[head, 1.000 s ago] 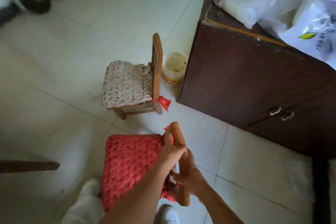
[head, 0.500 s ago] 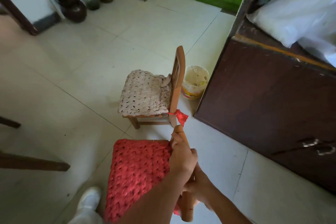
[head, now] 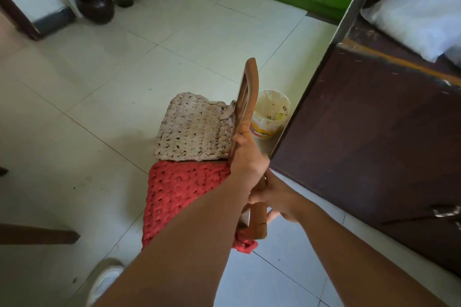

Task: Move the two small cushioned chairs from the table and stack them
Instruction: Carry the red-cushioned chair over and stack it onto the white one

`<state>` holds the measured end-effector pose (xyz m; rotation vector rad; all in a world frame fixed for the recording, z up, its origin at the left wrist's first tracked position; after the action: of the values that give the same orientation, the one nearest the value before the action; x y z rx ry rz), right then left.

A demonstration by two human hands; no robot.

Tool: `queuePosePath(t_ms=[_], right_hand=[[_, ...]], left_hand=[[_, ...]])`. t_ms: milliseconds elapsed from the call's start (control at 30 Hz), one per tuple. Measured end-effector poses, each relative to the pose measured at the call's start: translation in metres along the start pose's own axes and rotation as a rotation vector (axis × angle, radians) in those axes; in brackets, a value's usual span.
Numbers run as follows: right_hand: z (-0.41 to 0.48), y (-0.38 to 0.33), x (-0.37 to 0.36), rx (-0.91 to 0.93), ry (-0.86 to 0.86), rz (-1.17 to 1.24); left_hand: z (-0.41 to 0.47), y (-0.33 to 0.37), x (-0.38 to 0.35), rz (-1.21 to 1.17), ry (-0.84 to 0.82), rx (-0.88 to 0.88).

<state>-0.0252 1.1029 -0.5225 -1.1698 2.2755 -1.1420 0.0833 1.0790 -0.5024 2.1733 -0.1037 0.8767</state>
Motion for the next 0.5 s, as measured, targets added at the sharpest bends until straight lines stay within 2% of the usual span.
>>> queuePosePath(t_ms=[133,333,500], right_hand=[[0.012,0.011,0.01,-0.005,-0.003,-0.039],[0.011,0.018,0.004,-0.013,-0.037,0.006],[0.0,0.022,-0.014,-0.044,-0.027,0.046]], left_hand=[[0.009,0.0,-0.009,0.082,-0.012,-0.046],[0.004,-0.01,-0.014,-0.009,-0.052,0.007],[-0.004,-0.02,-0.015,0.039,-0.083,0.038]])
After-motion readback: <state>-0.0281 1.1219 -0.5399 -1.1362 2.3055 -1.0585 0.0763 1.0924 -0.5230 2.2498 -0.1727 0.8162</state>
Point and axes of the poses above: each hand's wrist, its own z-axis towards the middle knuckle, its own x-axis out of the back of the hand, y = z × x, the point moved 5 cm from there along z, towards the middle knuckle, and after that the axes turned 6 degrees about x, right-handed, at the moved point
